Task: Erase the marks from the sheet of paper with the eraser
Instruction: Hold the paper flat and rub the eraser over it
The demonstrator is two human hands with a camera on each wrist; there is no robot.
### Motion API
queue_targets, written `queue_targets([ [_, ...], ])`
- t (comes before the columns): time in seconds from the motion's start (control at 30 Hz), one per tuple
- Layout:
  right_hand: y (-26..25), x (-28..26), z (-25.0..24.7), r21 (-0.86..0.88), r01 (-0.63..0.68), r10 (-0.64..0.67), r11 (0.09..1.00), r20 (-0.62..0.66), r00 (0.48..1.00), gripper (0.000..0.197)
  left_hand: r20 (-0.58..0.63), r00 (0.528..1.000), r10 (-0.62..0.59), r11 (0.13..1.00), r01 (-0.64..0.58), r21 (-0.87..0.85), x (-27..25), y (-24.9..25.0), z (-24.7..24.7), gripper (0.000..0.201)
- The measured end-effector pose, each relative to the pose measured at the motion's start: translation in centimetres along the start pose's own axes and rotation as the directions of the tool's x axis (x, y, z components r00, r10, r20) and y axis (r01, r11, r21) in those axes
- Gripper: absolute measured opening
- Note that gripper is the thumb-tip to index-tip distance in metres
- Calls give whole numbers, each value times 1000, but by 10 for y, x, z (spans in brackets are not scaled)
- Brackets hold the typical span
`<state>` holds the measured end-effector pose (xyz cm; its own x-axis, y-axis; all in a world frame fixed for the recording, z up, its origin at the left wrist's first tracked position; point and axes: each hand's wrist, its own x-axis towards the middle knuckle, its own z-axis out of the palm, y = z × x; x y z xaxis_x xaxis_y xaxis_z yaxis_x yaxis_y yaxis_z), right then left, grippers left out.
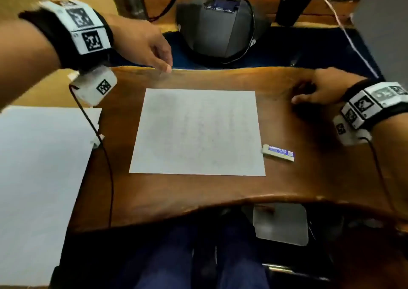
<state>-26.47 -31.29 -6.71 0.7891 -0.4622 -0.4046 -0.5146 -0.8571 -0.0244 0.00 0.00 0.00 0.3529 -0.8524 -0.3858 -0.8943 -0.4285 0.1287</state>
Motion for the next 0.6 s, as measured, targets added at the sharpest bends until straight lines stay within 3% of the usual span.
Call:
queue_targets([
  [0.17, -11, -17, 7, -86, -59, 60, 995, 6, 998, 57, -85, 996, -26, 999, 23, -44, -10, 18, 37, 24],
  [0.4, -42, -68, 18, -77, 43, -40, 996, 34, 999, 34, -85, 996, 3, 999, -7, -47, -38, 76, 72, 47],
  [0.6, -61, -121, 40, 82, 59, -64, 995, 57, 996, 37, -57, 997, 54, 998, -53, 15, -55, 106, 94, 58],
])
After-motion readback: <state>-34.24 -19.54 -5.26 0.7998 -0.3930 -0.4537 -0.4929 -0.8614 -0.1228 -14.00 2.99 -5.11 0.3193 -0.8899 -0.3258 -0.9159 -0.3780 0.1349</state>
